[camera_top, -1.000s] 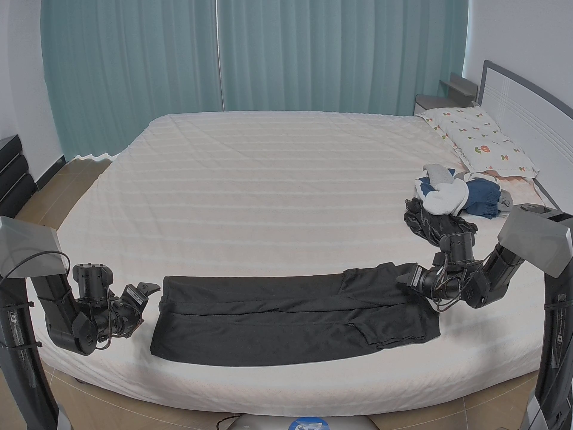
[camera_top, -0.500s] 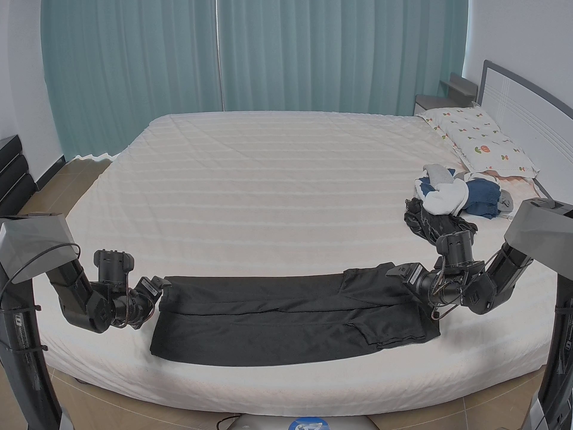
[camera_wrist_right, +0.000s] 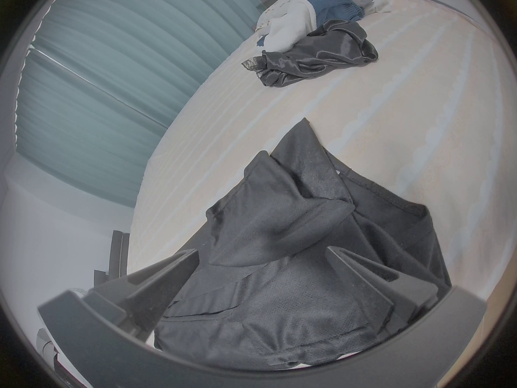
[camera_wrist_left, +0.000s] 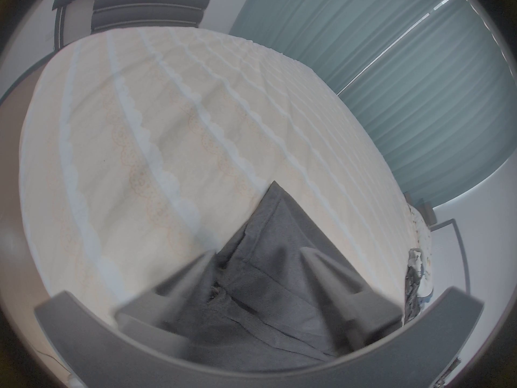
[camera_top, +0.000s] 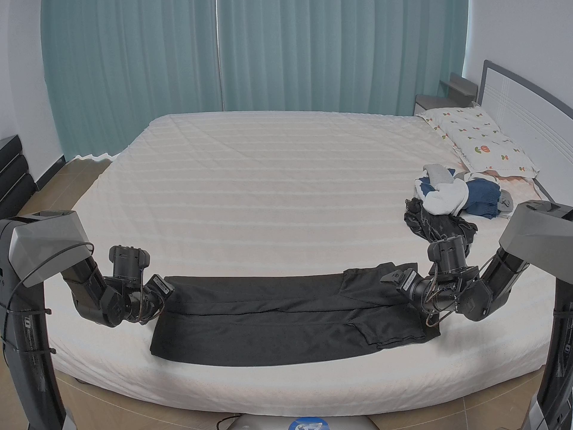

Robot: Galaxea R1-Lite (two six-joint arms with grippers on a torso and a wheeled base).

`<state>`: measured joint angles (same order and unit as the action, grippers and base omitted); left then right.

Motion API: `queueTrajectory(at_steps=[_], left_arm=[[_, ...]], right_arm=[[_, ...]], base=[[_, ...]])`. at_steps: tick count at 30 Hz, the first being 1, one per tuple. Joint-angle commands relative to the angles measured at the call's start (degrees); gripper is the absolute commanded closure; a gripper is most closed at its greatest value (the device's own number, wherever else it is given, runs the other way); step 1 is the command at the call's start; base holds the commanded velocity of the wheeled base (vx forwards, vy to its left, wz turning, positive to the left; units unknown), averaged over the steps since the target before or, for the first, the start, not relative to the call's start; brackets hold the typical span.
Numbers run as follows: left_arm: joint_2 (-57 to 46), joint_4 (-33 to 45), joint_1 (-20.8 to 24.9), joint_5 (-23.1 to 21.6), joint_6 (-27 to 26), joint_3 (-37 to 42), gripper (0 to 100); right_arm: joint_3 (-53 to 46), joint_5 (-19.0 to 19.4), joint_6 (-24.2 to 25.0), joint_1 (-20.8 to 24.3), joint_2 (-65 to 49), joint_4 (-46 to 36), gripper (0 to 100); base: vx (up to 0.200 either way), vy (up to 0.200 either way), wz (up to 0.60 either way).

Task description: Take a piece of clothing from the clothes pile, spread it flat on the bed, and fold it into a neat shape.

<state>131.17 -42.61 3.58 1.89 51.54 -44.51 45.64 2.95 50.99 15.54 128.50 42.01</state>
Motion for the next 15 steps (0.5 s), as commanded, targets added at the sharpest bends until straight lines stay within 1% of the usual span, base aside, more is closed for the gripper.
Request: queueTrajectory(at_steps=[1, 8, 9, 12, 14, 15], left_arm=[[1.1, 0.0, 0.8, 1.0, -0.8, 0.2, 100], [1.1, -0.2, 0.6, 2.9, -1.4, 0.3, 100], [0.9, -0.5, 0.5, 3.2, -1.4, 0.2, 100], [0.7, -0.5, 0.4, 3.6, -1.3, 0.2, 100], [0.5, -1.0, 0.5, 4.4, -1.1, 0.3, 100], [0.5, -1.0, 0.5, 4.4, -1.1, 0.3, 100]], right_arm=[[0.0, -0.1, 0.0, 0.6, 0.5, 0.0, 0], [0.5, -0.8, -0.1, 0.8, 1.3, -0.4, 0], [1.0, -1.5, -0.1, 0.8, 1.9, -1.1, 0], [1.8, -2.1, 0.0, 0.9, 2.1, -1.9, 0], [2.7, -2.9, 0.1, 1.2, 1.1, -4.5, 0], [2.7, -2.9, 0.1, 1.2, 1.1, -4.5, 0]], base=[[0.0, 0.0, 0.0], [0.0, 0.0, 0.0], [0.0, 0.0, 0.0], [0.0, 0.0, 0.0], [0.0, 0.0, 0.0], [0.0, 0.0, 0.0]])
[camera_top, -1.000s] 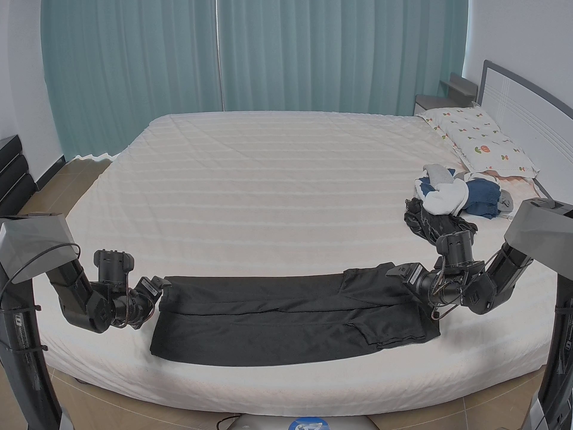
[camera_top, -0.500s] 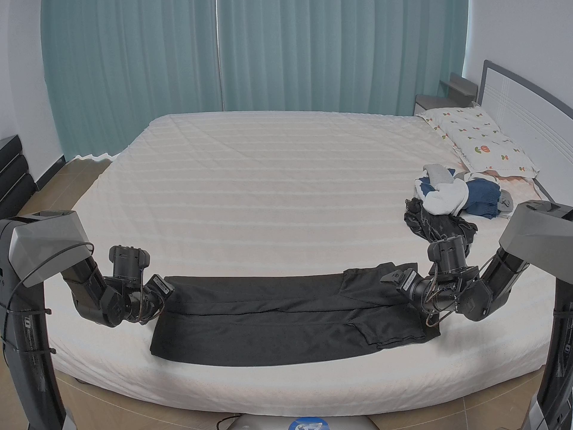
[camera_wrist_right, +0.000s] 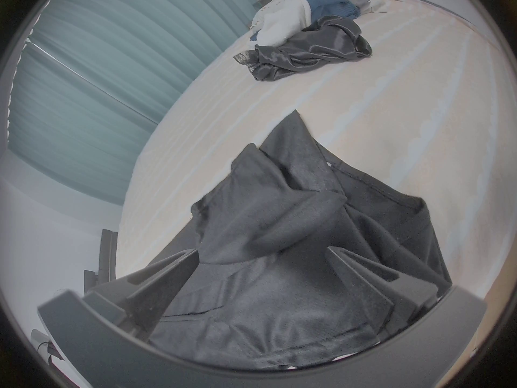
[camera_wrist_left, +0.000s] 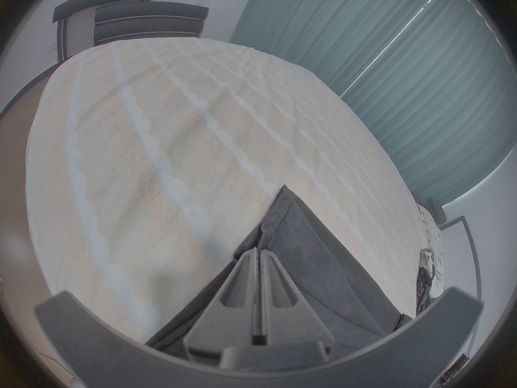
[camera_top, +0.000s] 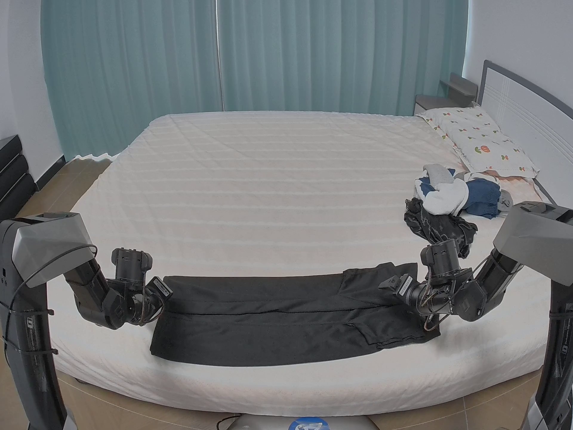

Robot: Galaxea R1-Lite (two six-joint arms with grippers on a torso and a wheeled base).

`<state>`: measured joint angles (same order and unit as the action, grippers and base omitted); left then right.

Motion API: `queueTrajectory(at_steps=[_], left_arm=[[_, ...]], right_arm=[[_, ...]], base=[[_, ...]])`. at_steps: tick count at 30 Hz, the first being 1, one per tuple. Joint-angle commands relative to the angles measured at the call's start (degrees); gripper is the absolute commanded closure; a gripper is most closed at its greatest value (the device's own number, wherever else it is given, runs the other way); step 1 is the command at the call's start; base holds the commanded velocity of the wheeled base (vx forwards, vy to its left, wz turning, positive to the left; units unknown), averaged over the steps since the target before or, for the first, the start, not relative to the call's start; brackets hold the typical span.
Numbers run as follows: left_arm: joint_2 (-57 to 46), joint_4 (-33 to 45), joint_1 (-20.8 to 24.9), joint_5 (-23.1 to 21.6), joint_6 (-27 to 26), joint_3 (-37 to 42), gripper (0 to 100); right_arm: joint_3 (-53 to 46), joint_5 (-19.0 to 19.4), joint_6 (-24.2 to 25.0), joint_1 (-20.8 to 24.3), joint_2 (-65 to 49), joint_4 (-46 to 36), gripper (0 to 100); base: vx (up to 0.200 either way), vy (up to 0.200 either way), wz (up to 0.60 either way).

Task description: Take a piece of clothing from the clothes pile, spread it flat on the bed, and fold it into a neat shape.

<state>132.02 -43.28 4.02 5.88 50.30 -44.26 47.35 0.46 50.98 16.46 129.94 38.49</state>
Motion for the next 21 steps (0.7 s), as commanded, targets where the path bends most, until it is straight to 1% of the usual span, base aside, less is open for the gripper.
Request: queueTrajectory(at_steps=[1, 5, 8, 13, 17, 21], left_arm=[[-0.4, -0.9, 0.0, 1.1, 0.2, 0.1, 100], [-0.5, -2.7, 0.1, 1.5, 0.3, 0.6, 100], [-0.5, -4.0, 0.1, 1.9, 0.4, 1.4, 100], [-0.5, -5.7, 0.1, 2.4, 0.4, 1.6, 100], [-0.5, -5.9, 0.1, 2.4, 0.4, 1.7, 100], [-0.5, -5.9, 0.1, 2.4, 0.5, 1.7, 100]], right_arm=[[2.1, -0.7, 0.3, 0.4, -0.6, -2.7, 0], [6.0, -0.7, 4.5, 0.5, 0.1, -5.0, 0], [8.6, -0.7, 6.8, 1.8, 1.9, -7.3, 0], [10.4, -0.9, 6.9, 3.1, 4.1, -8.3, 0], [11.9, -2.6, 7.0, 3.2, 5.8, -8.3, 0], [12.8, -3.4, 7.0, 3.1, 6.0, -8.3, 0]], base=[[0.0, 0.0, 0.0], [0.0, 0.0, 0.0], [0.0, 0.0, 0.0], [0.0, 0.0, 0.0], [0.0, 0.0, 0.0], [0.0, 0.0, 0.0]])
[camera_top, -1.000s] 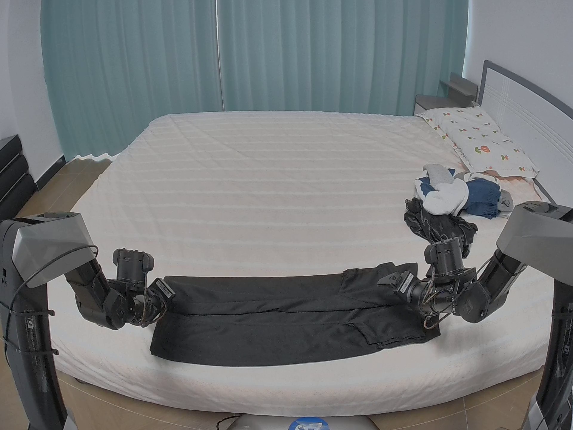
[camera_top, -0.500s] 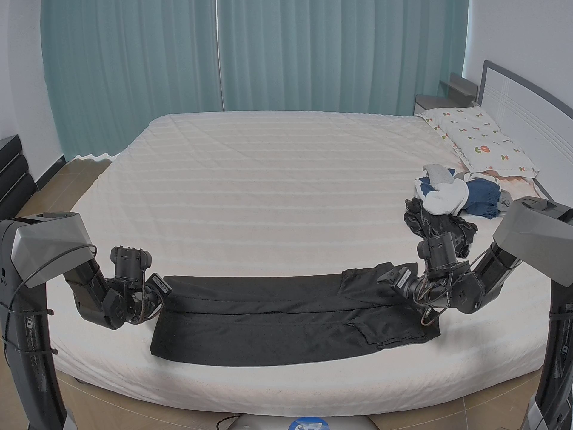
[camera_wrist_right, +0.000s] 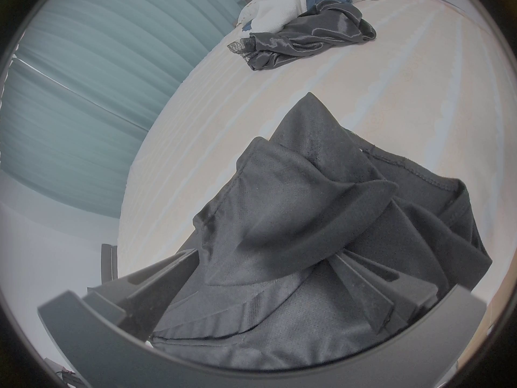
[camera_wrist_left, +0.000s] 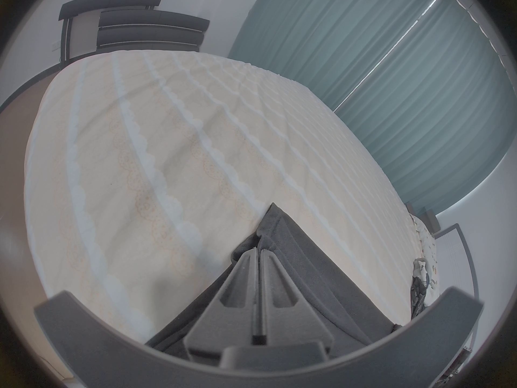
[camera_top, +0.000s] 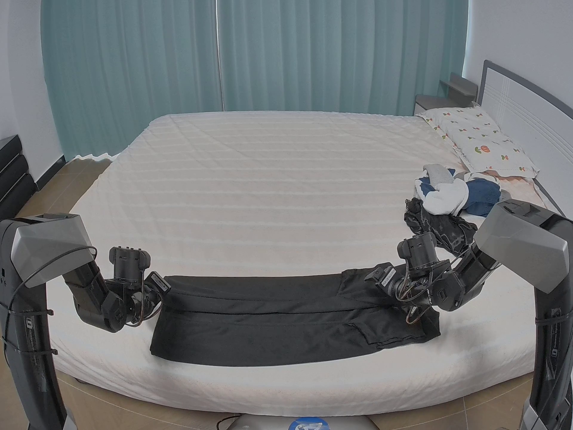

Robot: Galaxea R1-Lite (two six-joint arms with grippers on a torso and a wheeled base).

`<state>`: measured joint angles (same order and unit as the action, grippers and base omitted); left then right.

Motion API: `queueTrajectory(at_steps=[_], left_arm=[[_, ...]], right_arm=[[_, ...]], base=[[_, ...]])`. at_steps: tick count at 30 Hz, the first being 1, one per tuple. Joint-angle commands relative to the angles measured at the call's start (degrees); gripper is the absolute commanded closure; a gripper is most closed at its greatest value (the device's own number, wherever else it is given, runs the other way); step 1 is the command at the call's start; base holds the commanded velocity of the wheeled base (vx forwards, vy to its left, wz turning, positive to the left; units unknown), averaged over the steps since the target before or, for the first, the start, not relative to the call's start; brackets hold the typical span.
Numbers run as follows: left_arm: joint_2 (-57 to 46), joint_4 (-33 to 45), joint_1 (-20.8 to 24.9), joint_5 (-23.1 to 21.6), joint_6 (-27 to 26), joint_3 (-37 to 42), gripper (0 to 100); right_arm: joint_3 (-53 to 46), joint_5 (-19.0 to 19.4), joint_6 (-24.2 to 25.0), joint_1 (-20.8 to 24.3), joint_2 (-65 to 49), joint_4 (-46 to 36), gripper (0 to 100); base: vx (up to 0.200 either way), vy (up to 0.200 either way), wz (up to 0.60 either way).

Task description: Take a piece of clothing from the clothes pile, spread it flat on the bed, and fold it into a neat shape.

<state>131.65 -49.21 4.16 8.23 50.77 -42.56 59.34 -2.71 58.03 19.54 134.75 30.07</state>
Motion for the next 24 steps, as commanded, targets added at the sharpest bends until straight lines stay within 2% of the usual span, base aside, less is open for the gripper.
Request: queueTrajectory(at_steps=[1, 5, 6, 11, 24], left_arm=[[-0.1, 0.0, 0.0, 0.0, 0.0, 0.0, 100], [-0.2, -0.1, 0.0, 0.0, 0.6, -0.1, 100], [-0.2, -0.1, 0.0, 0.0, 0.6, -0.1, 100], [-0.2, -1.2, 0.0, 0.1, 0.6, -0.1, 100], [-0.2, -2.7, -0.1, 0.2, 0.6, -2.0, 100]], right_arm=[[0.9, -0.3, 0.0, 0.1, 1.3, 0.1, 0], [1.4, -1.6, 0.0, 0.1, 1.5, 0.2, 0], [1.7, -2.0, 0.0, 0.1, 1.7, 0.1, 100], [1.8, -4.5, 0.0, 0.3, 2.1, 0.1, 100], [3.4, -5.1, 0.0, 0.5, -0.5, 0.4, 100]], base=[[0.0, 0.0, 0.0], [0.0, 0.0, 0.0], [0.0, 0.0, 0.0], [0.0, 0.0, 0.0], [0.0, 0.0, 0.0]])
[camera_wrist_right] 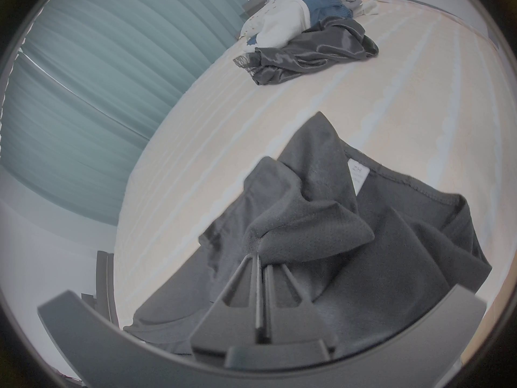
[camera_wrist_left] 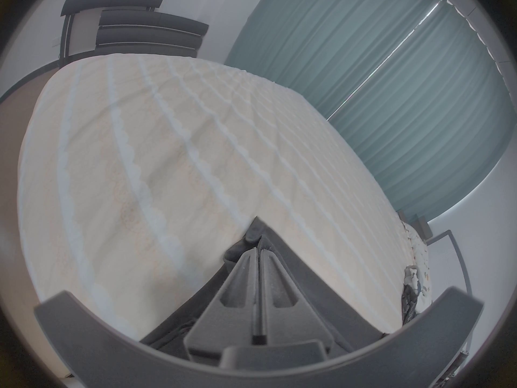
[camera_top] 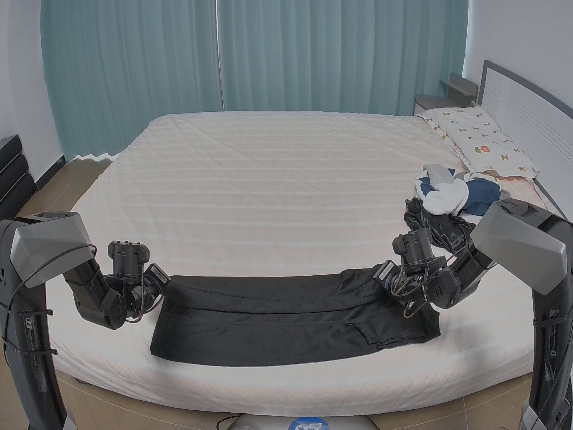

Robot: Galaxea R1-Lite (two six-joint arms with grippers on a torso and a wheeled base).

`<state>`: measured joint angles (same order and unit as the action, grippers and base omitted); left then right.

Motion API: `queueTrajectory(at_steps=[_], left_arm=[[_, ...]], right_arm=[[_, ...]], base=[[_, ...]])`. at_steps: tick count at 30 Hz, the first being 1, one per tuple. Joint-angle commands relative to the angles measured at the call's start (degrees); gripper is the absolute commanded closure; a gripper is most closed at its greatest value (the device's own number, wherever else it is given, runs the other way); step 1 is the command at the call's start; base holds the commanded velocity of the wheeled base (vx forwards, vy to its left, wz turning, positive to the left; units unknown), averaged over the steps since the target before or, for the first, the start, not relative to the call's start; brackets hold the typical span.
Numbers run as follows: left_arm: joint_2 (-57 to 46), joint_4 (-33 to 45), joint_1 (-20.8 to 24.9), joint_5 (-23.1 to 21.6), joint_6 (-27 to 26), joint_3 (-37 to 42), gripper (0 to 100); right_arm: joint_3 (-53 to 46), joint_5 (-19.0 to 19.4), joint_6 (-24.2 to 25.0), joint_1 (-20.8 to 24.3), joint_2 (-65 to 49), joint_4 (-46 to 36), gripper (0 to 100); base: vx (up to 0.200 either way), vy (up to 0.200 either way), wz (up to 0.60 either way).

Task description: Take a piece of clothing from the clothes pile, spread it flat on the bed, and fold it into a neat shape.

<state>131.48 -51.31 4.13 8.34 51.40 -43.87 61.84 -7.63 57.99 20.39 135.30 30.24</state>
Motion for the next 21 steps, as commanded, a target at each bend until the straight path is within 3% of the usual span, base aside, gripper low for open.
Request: queueTrajectory(at_steps=[1, 8, 12, 21], left_arm=[[-0.1, -0.8, -0.1, 0.1, 0.0, -0.7, 100], [0.9, -10.3, -0.5, 1.9, 0.0, -0.7, 100], [2.9, -16.3, -0.7, 3.1, 0.0, -0.1, 100], [3.8, -16.8, -0.8, 2.9, -0.2, 1.0, 100]], right_arm=[[1.0, -0.3, 0.0, -0.4, -1.0, 0.4, 100], [3.0, -4.1, 0.2, -0.7, -1.8, 5.8, 100], [0.4, -5.6, -0.2, -0.6, -2.0, 13.4, 100], [-4.3, -5.5, -2.3, -0.6, -1.9, 14.0, 100]], base=[[0.0, 0.0, 0.0], [0.0, 0.0, 0.0], [0.0, 0.0, 0.0], [0.0, 0.0, 0.0]])
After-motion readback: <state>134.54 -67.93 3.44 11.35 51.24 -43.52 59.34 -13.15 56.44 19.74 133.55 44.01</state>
